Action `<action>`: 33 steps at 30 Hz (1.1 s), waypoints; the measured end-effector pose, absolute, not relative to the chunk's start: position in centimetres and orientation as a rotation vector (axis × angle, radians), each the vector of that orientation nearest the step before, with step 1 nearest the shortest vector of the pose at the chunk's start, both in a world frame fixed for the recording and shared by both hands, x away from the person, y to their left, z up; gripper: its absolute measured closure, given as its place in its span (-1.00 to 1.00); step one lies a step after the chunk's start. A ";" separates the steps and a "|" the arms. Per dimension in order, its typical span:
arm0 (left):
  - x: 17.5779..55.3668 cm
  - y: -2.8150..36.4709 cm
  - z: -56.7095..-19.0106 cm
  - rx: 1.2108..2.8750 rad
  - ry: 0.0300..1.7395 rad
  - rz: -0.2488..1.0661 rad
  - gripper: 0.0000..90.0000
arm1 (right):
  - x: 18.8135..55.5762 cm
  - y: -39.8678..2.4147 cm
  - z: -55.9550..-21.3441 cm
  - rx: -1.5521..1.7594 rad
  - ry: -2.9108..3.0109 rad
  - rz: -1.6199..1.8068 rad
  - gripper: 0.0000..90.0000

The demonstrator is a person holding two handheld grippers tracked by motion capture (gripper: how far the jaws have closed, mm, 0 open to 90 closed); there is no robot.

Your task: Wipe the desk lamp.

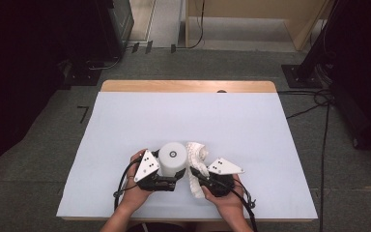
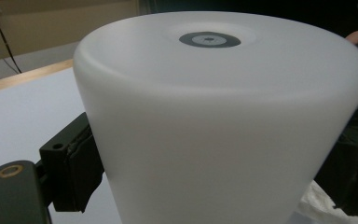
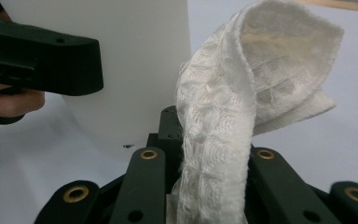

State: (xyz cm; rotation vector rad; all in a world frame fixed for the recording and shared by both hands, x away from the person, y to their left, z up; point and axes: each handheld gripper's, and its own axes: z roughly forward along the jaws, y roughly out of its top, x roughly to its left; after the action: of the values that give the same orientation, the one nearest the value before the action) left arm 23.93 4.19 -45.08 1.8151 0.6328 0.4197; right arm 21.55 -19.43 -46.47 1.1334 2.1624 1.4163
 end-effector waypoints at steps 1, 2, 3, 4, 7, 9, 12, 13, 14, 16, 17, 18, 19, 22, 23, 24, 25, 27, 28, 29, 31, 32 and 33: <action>24.0 4.2 -45.1 1.812 0.633 0.412 -0.80 | 21.5 -19.4 -46.2 1.132 2.157 1.413 0.68; 24.0 4.2 -45.2 1.816 0.629 0.408 -0.80 | 21.4 -19.5 -46.0 1.126 2.151 1.419 0.68; 24.1 4.2 -45.3 1.822 0.627 0.404 -0.80 | 21.4 -19.6 -45.5 1.126 2.139 1.442 0.68; 24.1 4.1 -45.5 1.824 0.627 0.400 -0.80 | 21.3 -19.8 -44.9 1.128 2.125 1.474 0.68; 24.1 3.8 -45.7 1.834 0.616 0.394 -0.80 | 20.6 -20.3 -42.6 1.089 2.064 1.535 0.68; 24.1 3.7 -45.8 1.834 0.611 0.395 -0.80 | 20.4 -20.4 -42.2 1.071 2.055 1.536 0.68; 24.4 3.5 -46.2 1.854 0.603 0.397 -0.80 | 20.8 -20.6 -43.1 1.087 2.071 1.503 0.68; 24.5 3.4 -46.5 1.867 0.599 0.393 -0.80 | 21.1 -20.8 -43.5 1.103 2.074 1.492 0.68; 24.7 3.3 -46.9 1.880 0.599 0.396 -0.80 | 21.3 -20.9 -44.0 1.125 2.076 1.477 0.68; 24.7 3.2 -47.2 1.893 0.603 0.411 -0.80 | 21.7 -21.3 -44.7 1.162 2.073 1.458 0.68; 24.8 3.2 -47.6 1.899 0.597 0.428 -0.80 | 21.8 -21.4 -45.0 1.180 2.075 1.452 0.68; 24.8 3.3 -47.7 1.893 0.596 0.417 -0.80 | 21.9 -21.5 -45.1 1.179 2.073 1.449 0.68; 24.8 3.3 -47.7 1.891 0.597 0.420 -0.81 | 21.9 -21.6 -45.1 1.179 2.073 1.448 0.68; 24.8 3.5 -47.8 1.870 0.627 0.427 -0.81 | 22.1 -21.6 -45.2 1.174 2.079 1.447 0.68; 24.6 3.7 -47.7 1.859 0.642 0.427 -0.82 | 22.1 -21.6 -45.3 1.178 2.081 1.446 0.68; 24.5 3.8 -47.6 1.843 0.659 0.415 -0.88 | 22.1 -21.6 -45.4 1.182 2.083 1.439 0.68; 24.4 3.9 -47.4 1.830 0.679 0.405 -0.97 | 22.1 -21.6 -45.6 1.181 2.084 1.433 0.68; 23.9 4.0 -47.1 1.799 0.729 0.424 -1.00 | 22.3 -21.8 -45.8 1.192 2.082 1.423 0.68; 23.6 3.8 -47.1 1.782 0.753 0.434 -1.00 | 22.3 -21.9 -46.0 1.192 2.084 1.419 0.68; 23.3 3.5 -47.1 1.778 0.775 0.443 -1.00 | 22.4 -21.9 -46.1 1.206 2.085 1.414 0.68; 22.9 2.6 -47.4 1.790 0.809 0.498 -1.00 | 22.5 -22.0 -46.3 1.209 2.088 1.413 0.68; 22.9 2.1 -47.5 1.801 0.840 0.526 -1.00 | 22.5 -21.9 -46.4 1.216 2.090 1.407 0.68; 22.9 1.8 -47.7 1.804 0.863 0.538 -1.00 | 22.4 -21.9 -46.5 1.209 2.092 1.406 0.68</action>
State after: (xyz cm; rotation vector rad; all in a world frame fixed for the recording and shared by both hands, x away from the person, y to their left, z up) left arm 22.91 1.84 -47.71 1.8042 0.8633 0.5381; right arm 22.44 -21.87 -46.49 1.2093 2.0916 1.4057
